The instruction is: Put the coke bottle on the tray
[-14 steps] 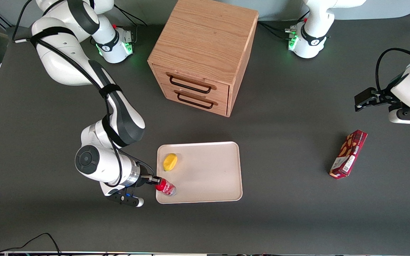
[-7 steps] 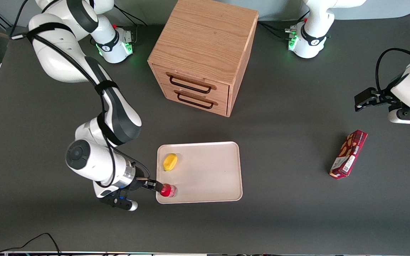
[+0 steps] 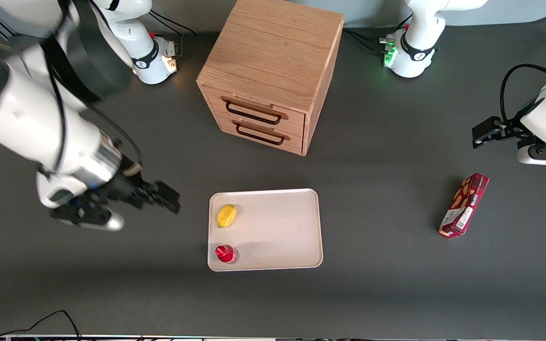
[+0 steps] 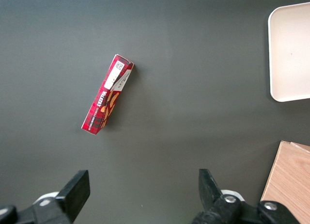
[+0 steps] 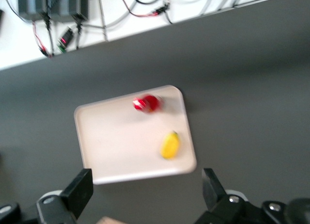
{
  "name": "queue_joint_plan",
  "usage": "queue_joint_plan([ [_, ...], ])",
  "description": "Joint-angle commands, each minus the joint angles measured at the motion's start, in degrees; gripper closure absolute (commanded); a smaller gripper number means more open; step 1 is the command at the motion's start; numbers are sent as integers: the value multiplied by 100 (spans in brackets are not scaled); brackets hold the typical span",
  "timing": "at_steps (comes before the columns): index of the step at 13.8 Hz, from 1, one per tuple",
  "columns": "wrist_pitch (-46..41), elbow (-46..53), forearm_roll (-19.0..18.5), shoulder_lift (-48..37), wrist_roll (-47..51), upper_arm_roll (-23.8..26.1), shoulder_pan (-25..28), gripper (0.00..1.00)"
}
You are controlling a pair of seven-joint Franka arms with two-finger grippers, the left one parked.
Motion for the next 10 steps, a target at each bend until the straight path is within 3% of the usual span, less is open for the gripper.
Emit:
queue_joint_plan([
  [1, -204, -1807, -82, -1670, -866, 36, -650, 0],
  [4, 42, -3627, -12, -3332, -1307, 45, -1205, 0],
  [6, 209, -4254, 181, -3889, -1317, 36, -1364, 0],
  [10, 78, -3592, 1085, -3191, -1326, -43, -1952, 0],
])
